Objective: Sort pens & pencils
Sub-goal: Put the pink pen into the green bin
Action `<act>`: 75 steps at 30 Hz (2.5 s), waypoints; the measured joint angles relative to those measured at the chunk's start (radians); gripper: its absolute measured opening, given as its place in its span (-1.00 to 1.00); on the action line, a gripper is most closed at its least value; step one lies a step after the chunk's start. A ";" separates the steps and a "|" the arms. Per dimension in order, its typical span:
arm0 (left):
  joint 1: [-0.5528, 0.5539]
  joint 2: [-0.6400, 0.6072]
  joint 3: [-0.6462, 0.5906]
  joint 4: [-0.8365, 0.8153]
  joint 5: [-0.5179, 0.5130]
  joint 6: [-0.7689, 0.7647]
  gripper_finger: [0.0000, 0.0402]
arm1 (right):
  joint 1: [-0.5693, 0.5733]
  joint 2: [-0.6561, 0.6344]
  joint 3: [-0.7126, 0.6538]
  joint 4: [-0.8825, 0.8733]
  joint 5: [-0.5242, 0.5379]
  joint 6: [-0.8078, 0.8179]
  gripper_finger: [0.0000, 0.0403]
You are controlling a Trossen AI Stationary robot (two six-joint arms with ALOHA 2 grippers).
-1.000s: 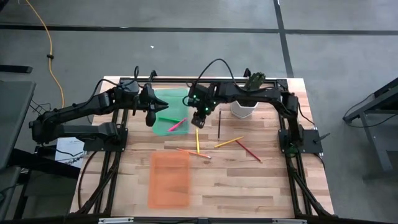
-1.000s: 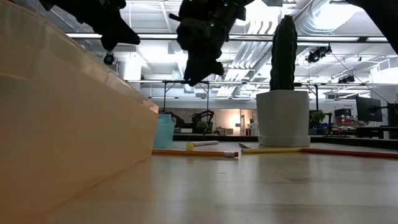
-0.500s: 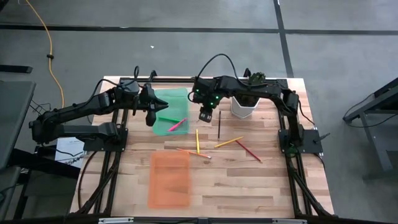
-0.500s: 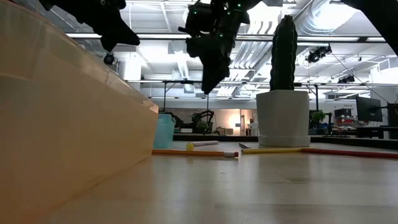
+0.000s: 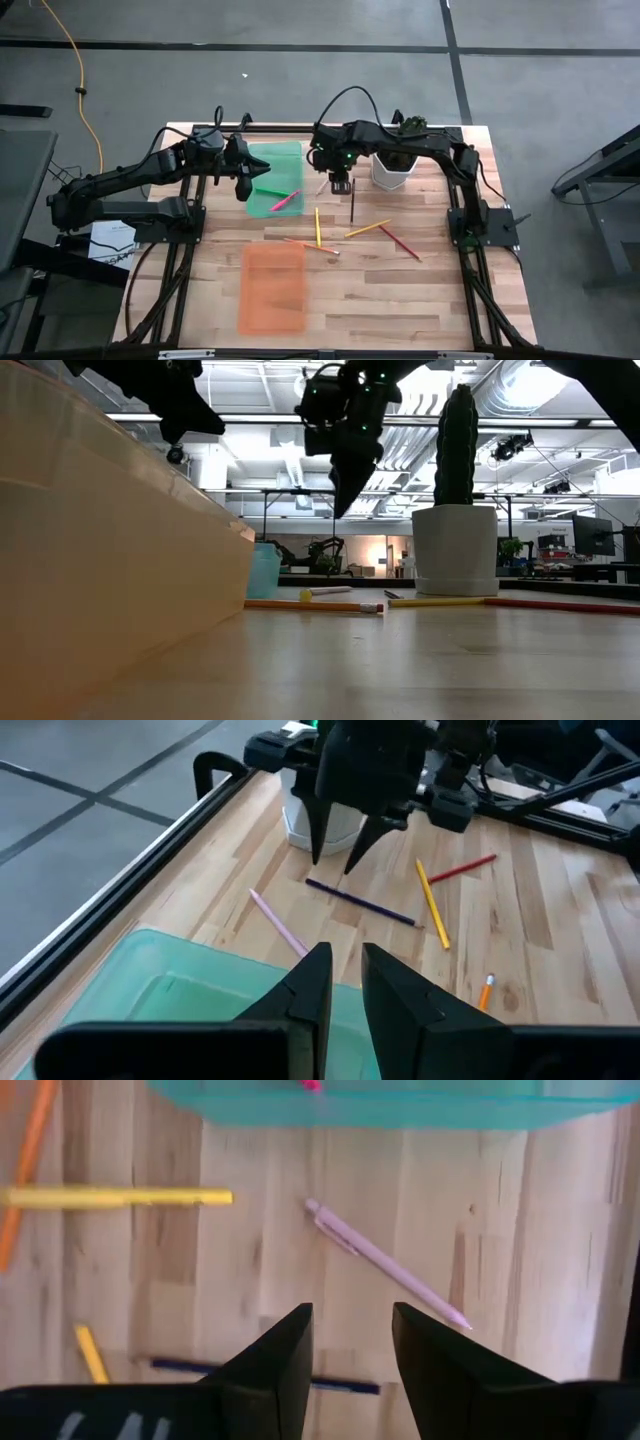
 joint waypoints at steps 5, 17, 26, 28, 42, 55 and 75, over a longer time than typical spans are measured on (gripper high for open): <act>0.000 0.000 0.000 -0.016 -0.006 -0.006 -0.77 | -0.004 0.026 0.000 -0.018 0.017 -0.100 -0.35; 0.000 0.000 0.000 -0.022 0.003 0.007 -0.77 | -0.012 0.067 0.000 -0.009 0.134 -0.243 -0.35; 0.000 0.000 0.000 -0.022 0.027 0.018 -0.77 | -0.029 0.068 0.000 0.005 0.145 -0.334 -0.35; 0.000 0.000 0.000 -0.022 0.028 0.030 -0.77 | -0.029 0.068 0.000 0.010 0.145 -0.360 -0.35; 0.000 0.000 0.000 -0.022 0.028 0.036 -0.77 | -0.025 0.068 0.000 0.039 0.135 -0.628 -0.35; -0.001 0.000 0.000 -0.021 0.028 0.044 -0.77 | 0.006 0.142 -0.001 0.073 0.154 -0.713 -0.35; -0.001 0.000 0.000 -0.060 0.030 0.096 -0.77 | 0.029 0.198 0.000 0.175 0.161 -0.738 -0.35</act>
